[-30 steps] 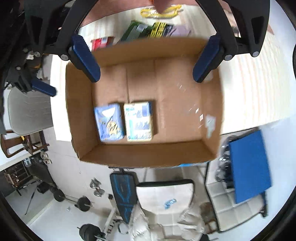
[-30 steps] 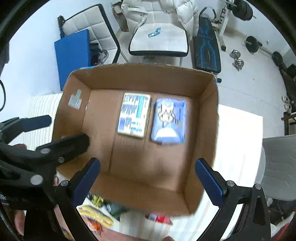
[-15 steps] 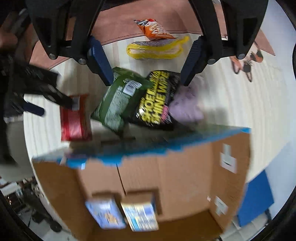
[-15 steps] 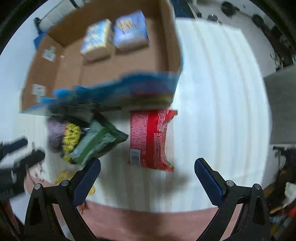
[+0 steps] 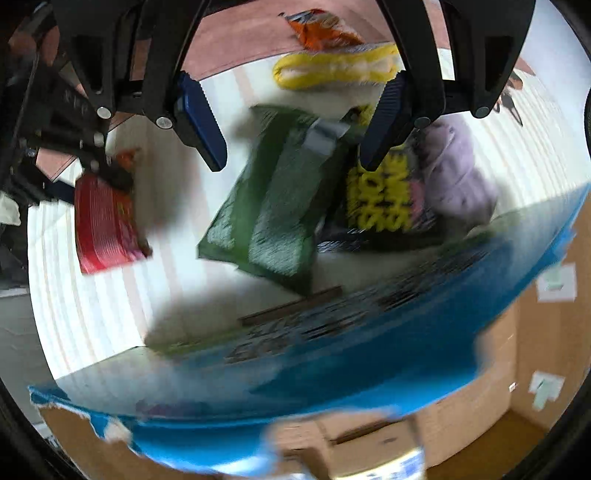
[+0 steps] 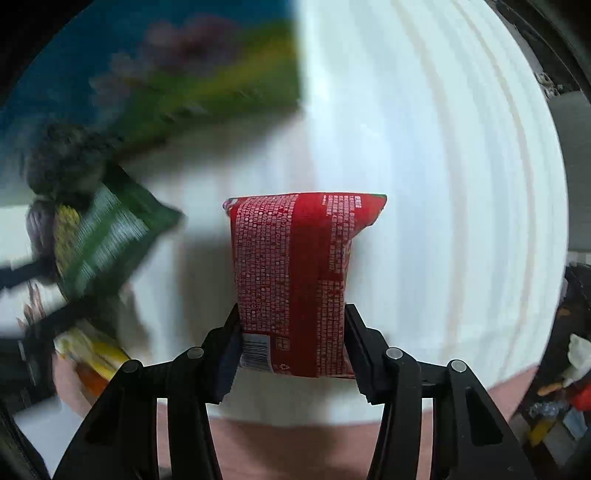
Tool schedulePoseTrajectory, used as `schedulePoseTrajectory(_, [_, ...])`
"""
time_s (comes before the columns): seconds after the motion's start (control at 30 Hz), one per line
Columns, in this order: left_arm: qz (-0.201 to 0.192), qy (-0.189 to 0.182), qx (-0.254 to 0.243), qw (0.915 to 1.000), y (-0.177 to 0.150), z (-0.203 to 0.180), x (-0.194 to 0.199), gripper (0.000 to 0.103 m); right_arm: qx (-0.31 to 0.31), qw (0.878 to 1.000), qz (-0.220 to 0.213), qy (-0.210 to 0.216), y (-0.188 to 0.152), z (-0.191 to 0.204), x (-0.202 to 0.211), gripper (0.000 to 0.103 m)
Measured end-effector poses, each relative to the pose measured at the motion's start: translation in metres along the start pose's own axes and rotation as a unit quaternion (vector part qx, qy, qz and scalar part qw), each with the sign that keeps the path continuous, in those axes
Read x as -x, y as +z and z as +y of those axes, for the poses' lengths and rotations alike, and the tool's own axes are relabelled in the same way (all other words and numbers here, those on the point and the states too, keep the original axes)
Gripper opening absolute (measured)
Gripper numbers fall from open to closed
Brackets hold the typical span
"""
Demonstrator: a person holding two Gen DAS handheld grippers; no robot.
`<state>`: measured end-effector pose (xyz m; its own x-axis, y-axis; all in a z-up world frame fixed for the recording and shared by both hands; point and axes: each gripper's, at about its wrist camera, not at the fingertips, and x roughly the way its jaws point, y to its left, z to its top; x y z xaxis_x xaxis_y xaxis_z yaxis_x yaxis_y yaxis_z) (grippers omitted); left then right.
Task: Organize soft objects
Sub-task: 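Grasp the green snack bag with the left gripper while the right gripper grasps the red package, then lower both bags into the cardboard box and open both grippers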
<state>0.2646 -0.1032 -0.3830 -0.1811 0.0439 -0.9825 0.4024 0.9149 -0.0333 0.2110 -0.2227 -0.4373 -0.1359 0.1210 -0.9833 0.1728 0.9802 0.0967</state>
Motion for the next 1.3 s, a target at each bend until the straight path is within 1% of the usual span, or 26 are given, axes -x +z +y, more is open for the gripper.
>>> schedulePoseTrajectory(0.03, [0.003, 0.000, -0.002, 1.0000, 0.003, -0.004, -0.002, 0.071, -0.002, 1.000, 0.003, 0.004, -0.004, -0.004, -0.001, 0.054])
schedulePoseTrajectory(0.1, [0.012, 0.006, -0.006, 0.9999, 0.007, -0.011, -0.008, 0.060, -0.008, 1.000, 0.006, 0.013, -0.009, -0.011, -0.006, 0.055])
schedulePoseTrajectory(0.13, [0.017, 0.017, -0.008, 0.9997, 0.008, -0.013, -0.011, 0.056, -0.009, 1.000, 0.008, 0.015, -0.009, -0.013, -0.008, 0.055])
schedulePoseTrajectory(0.2, [0.021, 0.035, -0.006, 0.9991, 0.010, -0.017, -0.015, 0.044, -0.010, 1.000, 0.011, 0.013, -0.009, -0.012, -0.010, 0.056])
schedulePoseTrajectory(0.27, [0.027, 0.033, 0.004, 0.9991, 0.011, -0.019, -0.016, 0.040, -0.005, 1.000, 0.017, 0.005, -0.009, -0.010, -0.011, 0.057])
schedulePoseTrajectory(0.3, [0.030, 0.030, 0.010, 0.9991, 0.010, -0.019, -0.017, 0.036, -0.003, 1.000, 0.018, 0.001, -0.009, -0.009, -0.012, 0.057])
schedulePoseTrajectory(0.37, [0.035, 0.019, 0.030, 0.9987, 0.007, -0.019, -0.020, 0.034, -0.001, 1.000, 0.018, -0.003, -0.006, -0.004, -0.011, 0.057])
schedulePoseTrajectory(0.47, [0.039, -0.001, 0.051, 0.9980, 0.003, -0.013, -0.025, 0.034, 0.004, 1.000, 0.012, -0.003, -0.010, 0.000, -0.012, 0.055])
schedulePoseTrajectory(0.5, [0.038, -0.002, 0.056, 0.9977, 0.002, -0.012, -0.027, 0.034, 0.004, 1.000, 0.012, -0.002, 0.000, 0.003, -0.014, 0.054])
schedulePoseTrajectory(0.57, [0.033, -0.008, 0.070, 0.9970, -0.003, -0.006, -0.032, 0.032, 0.001, 1.000, 0.011, 0.005, -0.005, 0.002, -0.011, 0.052])
schedulePoseTrajectory(0.6, [0.031, -0.013, 0.077, 0.9965, -0.006, -0.002, -0.032, 0.029, 0.000, 1.000, 0.011, 0.012, -0.009, 0.000, -0.007, 0.051])
schedulePoseTrajectory(0.7, [0.015, -0.041, 0.096, 0.9944, -0.017, 0.004, -0.022, 0.026, -0.001, 1.000, 0.006, 0.030, -0.006, -0.006, 0.010, 0.050])
schedulePoseTrajectory(0.73, [0.007, -0.047, 0.102, 0.9937, -0.022, 0.006, -0.016, 0.025, 0.000, 0.999, 0.002, 0.037, -0.006, -0.010, 0.017, 0.050])
schedulePoseTrajectory(0.87, [-0.030, -0.070, 0.117, 0.9902, -0.052, 0.015, 0.013, 0.025, 0.010, 0.997, -0.020, 0.068, -0.018, -0.007, 0.049, 0.049])
schedulePoseTrajectory(0.97, [-0.051, -0.106, 0.133, 0.9841, -0.080, 0.019, 0.040, 0.025, 0.025, 0.995, -0.038, 0.091, -0.024, -0.004, 0.079, 0.049])
schedulePoseTrajectory(1.07, [-0.083, -0.127, 0.137, 0.9789, -0.102, 0.024, 0.074, 0.025, 0.042, 0.991, -0.057, 0.114, -0.028, 0.005, 0.119, 0.049])
schedulePoseTrajectory(1.17, [-0.119, -0.141, 0.138, 0.9730, -0.104, 0.035, 0.117, 0.025, 0.058, 0.986, -0.083, 0.134, -0.026, 0.012, 0.160, 0.049])
schedulePoseTrajectory(1.2, [-0.127, -0.142, 0.138, 0.9719, -0.096, 0.039, 0.134, 0.025, 0.062, 0.984, -0.092, 0.139, -0.022, 0.013, 0.174, 0.049])
schedulePoseTrajectory(1.23, [-0.139, -0.141, 0.140, 0.9701, -0.096, 0.051, 0.146, 0.025, 0.068, 0.982, -0.106, 0.143, -0.016, 0.018, 0.193, 0.049])
schedulePoseTrajectory(1.3, [-0.154, -0.129, 0.138, 0.9698, -0.087, 0.061, 0.165, 0.025, 0.078, 0.979, -0.125, 0.145, -0.005, 0.028, 0.217, 0.049])
